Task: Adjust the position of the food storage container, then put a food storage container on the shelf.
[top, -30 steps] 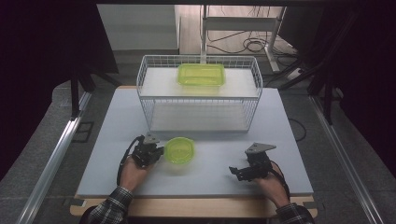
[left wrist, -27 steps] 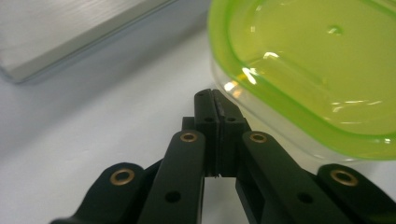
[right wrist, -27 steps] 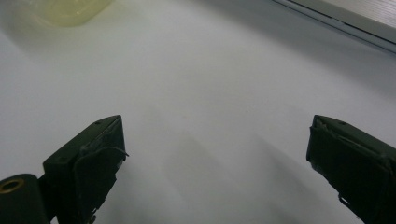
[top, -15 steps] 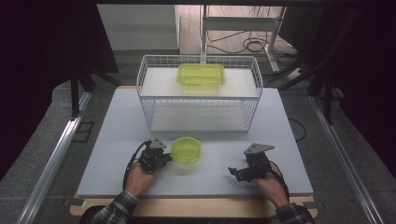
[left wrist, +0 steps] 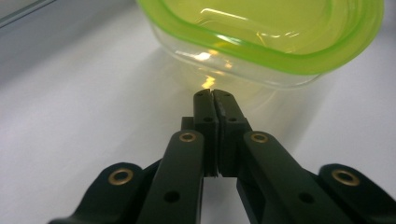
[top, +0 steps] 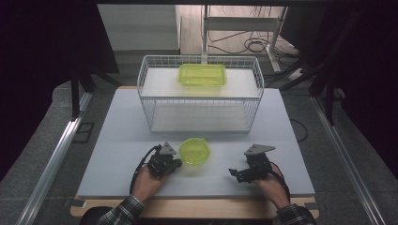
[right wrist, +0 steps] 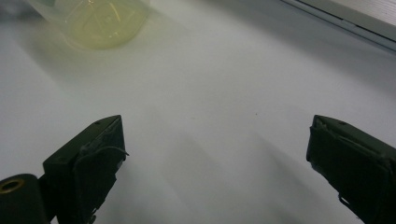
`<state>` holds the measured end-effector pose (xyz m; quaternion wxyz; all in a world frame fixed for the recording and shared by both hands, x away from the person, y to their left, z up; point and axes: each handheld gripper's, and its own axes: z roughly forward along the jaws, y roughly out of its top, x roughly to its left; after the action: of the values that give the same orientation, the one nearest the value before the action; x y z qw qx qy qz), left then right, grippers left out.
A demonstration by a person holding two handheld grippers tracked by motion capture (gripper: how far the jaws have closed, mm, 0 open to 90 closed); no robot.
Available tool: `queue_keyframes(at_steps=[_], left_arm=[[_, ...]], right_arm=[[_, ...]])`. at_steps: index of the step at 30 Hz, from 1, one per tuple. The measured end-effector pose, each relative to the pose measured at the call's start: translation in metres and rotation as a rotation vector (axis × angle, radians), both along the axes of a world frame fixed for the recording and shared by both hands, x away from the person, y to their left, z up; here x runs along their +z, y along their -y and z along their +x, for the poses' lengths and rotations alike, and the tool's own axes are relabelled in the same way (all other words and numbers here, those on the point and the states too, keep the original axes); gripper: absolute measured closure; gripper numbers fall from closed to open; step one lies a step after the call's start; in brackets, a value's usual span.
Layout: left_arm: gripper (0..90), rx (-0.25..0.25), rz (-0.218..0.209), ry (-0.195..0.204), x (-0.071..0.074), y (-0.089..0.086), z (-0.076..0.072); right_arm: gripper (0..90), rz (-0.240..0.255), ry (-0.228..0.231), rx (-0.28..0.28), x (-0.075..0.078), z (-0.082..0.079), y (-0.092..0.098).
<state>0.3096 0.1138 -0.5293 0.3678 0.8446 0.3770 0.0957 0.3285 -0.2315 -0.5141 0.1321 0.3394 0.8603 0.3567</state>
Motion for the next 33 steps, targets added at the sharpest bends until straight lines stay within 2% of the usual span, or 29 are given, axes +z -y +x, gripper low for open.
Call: queue_keyframes(at_steps=[2,3,7,9,12,16,21,30,33], left_arm=[[85.5,0.013,0.004,0.014,0.003,-0.004,-0.003],[81.0,0.023,-0.004,0.025,0.004,-0.006,-0.005],[53.0,0.057,0.002,0.067,0.008,-0.012,-0.014],[40.9,0.067,0.007,0.075,0.009,-0.016,-0.018],[22.7,0.092,-0.017,0.071,0.009,-0.023,-0.024],[10.2,0.093,-0.010,0.074,0.009,-0.031,-0.034],[4.1,0.092,0.045,0.083,0.006,-0.038,-0.043],[0.1,0.087,0.045,0.112,0.001,-0.040,-0.046],[0.0,0.090,0.063,0.122,0.000,-0.040,-0.046]], right_arm=[[4.4,0.005,0.000,-0.002,0.001,-0.001,0.000],[4.5,0.009,0.001,-0.003,0.001,-0.001,0.000],[4.4,0.023,0.005,-0.003,0.002,-0.001,-0.001],[4.4,0.027,0.006,-0.002,0.002,-0.001,-0.001],[4.4,0.034,0.005,-0.001,0.003,-0.002,-0.002],[4.4,0.045,-0.004,0.002,0.003,-0.002,-0.002],[4.4,0.063,-0.013,0.005,0.001,-0.002,-0.003],[3.6,0.104,-0.010,-0.022,0.004,0.001,-0.002],[3.6,0.110,-0.012,-0.020,0.004,0.002,-0.004]])
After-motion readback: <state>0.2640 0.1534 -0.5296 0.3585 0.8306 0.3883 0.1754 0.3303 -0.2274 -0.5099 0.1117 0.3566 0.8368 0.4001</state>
